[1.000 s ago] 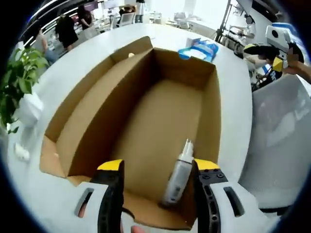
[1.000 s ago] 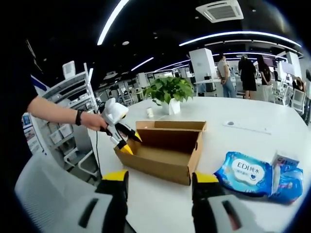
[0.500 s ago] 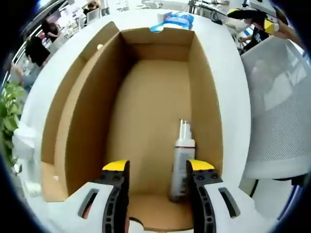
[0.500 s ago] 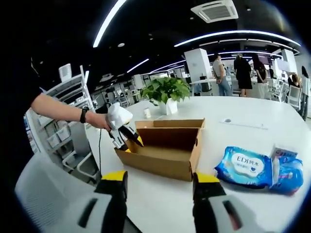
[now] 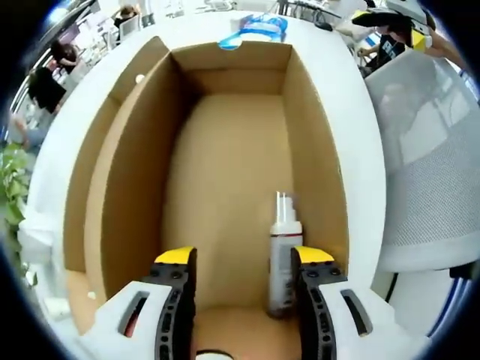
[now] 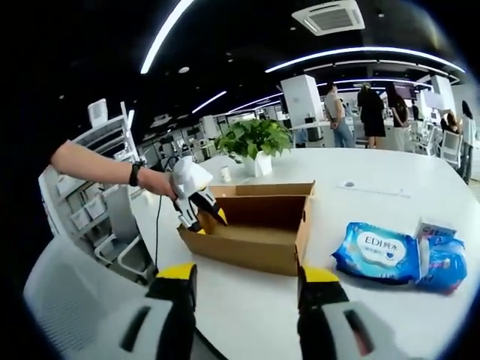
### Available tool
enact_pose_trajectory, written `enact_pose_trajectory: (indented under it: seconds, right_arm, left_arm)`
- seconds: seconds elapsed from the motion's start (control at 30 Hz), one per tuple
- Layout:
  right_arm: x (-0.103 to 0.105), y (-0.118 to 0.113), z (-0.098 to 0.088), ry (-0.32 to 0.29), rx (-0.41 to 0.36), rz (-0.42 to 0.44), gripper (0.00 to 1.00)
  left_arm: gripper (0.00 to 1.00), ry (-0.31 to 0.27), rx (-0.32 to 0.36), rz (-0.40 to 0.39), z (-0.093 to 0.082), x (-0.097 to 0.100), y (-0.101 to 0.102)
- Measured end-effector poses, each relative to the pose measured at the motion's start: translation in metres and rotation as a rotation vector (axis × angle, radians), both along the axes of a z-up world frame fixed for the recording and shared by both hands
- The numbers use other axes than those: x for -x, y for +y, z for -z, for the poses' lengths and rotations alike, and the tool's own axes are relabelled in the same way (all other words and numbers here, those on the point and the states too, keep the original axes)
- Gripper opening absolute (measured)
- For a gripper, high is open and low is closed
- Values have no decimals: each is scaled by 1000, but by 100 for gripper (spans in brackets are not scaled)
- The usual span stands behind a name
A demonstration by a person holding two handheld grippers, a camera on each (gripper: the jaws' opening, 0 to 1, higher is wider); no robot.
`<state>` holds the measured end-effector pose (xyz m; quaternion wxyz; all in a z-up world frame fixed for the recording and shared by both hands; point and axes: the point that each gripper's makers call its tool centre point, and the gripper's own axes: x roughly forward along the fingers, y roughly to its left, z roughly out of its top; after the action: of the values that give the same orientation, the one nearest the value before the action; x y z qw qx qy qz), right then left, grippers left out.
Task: Operate the shoe box by opening the lid, removing the specified soft item, and placing it in the target area until the item is outside and the box remains undamaged.
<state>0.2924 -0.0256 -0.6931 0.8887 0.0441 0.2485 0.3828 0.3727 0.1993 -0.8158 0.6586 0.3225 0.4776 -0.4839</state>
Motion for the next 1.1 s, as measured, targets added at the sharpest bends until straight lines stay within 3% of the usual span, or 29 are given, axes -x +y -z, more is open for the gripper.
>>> enact_pose_trajectory:
  seconds: [0.27, 0.6, 0.73, 0.93, 1.1]
  right_arm:
    - [6, 1, 2, 5, -5, 8, 52]
    - [7, 6, -4, -5, -19, 9, 52]
    - [8, 7, -5, -4, -26, 4, 53]
    - [6, 9, -6, -6, -33, 2, 53]
    - [3, 6, -5, -4, -39, 10, 53]
  left_arm:
    - [52, 52, 0, 4, 4, 6, 0]
    - [53, 16, -25, -5, 1, -2, 7]
    - [55, 42, -4, 15, -3, 5, 3]
    - [52, 39, -43, 45, 6, 9, 5]
    - [54, 4, -62, 24, 7, -2, 10]
